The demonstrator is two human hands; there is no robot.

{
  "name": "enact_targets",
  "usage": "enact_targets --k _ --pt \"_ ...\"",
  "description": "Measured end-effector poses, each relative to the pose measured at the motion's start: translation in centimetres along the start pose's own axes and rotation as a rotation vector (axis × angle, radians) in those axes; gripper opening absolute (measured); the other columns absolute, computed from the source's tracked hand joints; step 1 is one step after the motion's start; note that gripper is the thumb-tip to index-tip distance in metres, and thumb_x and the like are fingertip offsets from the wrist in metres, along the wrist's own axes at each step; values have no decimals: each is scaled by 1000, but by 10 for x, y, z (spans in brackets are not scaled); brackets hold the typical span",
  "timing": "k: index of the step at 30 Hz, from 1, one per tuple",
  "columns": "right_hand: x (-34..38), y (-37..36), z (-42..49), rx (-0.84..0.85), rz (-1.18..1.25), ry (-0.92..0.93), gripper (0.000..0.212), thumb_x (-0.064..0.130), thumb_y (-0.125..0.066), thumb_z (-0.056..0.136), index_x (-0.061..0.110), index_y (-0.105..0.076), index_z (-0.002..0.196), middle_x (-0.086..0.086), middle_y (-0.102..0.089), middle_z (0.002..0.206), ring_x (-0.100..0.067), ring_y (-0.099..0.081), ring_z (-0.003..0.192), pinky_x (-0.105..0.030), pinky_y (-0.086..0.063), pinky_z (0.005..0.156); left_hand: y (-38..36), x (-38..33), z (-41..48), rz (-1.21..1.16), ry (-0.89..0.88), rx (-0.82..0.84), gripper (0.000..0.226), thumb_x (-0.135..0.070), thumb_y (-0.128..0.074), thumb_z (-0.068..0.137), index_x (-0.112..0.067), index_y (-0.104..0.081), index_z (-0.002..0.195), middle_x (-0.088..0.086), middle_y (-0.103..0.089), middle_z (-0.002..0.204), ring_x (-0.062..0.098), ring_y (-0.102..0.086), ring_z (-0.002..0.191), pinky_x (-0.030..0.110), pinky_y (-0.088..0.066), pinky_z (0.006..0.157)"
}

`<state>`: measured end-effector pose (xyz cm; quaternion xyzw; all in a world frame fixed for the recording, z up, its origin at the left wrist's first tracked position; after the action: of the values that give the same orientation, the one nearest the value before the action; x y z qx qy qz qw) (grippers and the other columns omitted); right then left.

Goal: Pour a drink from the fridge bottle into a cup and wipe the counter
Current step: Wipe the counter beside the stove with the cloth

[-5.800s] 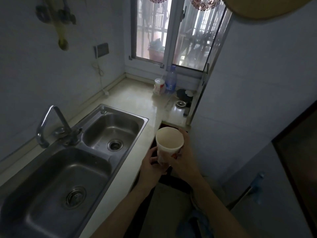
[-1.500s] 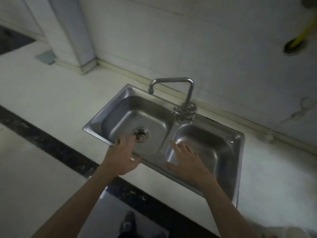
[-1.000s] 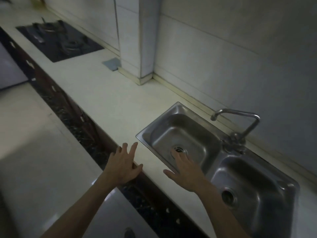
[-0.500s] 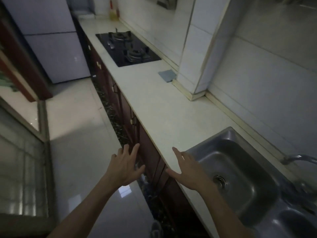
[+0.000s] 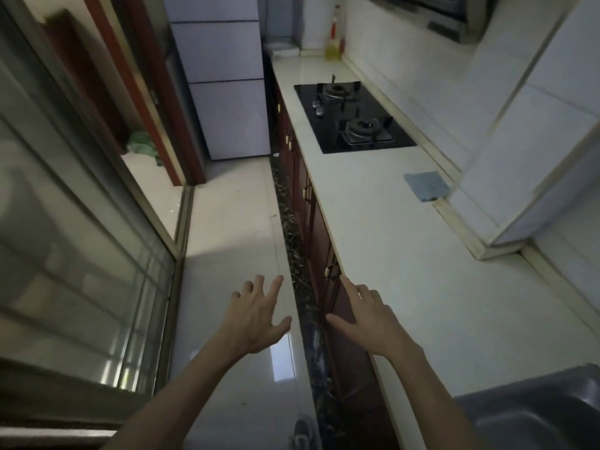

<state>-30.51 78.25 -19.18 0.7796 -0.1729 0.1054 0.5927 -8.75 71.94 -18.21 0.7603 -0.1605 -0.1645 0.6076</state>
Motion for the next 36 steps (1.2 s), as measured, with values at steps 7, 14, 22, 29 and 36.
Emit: enact_targets --k 7,14,22,29,36 --pt "-4 28 80 45 2 36 87 67 -43 92 29 1 157 -4 -28 156 -26 -30 140 -48 -36 111 14 18 67 4 82 16 87 -72 -29 85 -24 -5 154 13 -27 153 32 -40 133 45 -40 106" --pt "-2 44 146 66 -6 35 88 68 -43 91 29 1 157 -4 -26 158 -25 -30 141 -48 -37 112 24 39 126 -45 81 2 84 -66 -38 90 -23 -7 155 14 -29 152 31 -42 130 43 -41 104" --pt "15 58 234 53 16 -14 87 66 -44 93 29 2 157 -4 -20 160 -25 -29 143 -47 -35 113 40 88 224 -3 -9 -7 95 -72 -9 73 -22 -9 154 16 -34 148 33 -45 125 44 -45 99" --pt "46 73 331 38 24 -71 86 67 -43 93 31 2 157 -3 -18 160 -25 -29 143 -47 -36 113 70 149 319 -3 -81 -19 86 -71 -18 84 -21 -9 154 15 -33 147 34 -44 124 45 -45 98" --pt "56 85 392 20 69 -134 85 66 -44 93 31 1 157 -3 -19 159 -24 -30 141 -45 -38 111 80 173 396 14 -201 -13 82 -64 -34 90 -19 -11 154 19 -35 146 36 -45 123 47 -46 97"
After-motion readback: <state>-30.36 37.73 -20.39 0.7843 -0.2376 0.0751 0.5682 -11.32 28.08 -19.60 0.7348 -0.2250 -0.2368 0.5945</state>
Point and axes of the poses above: each hand's wrist, its own z-axis towards the middle knuckle, its own y-axis out of the back of the hand, x = y × z, the point moved 3 cm from there along z, towards the middle knuckle
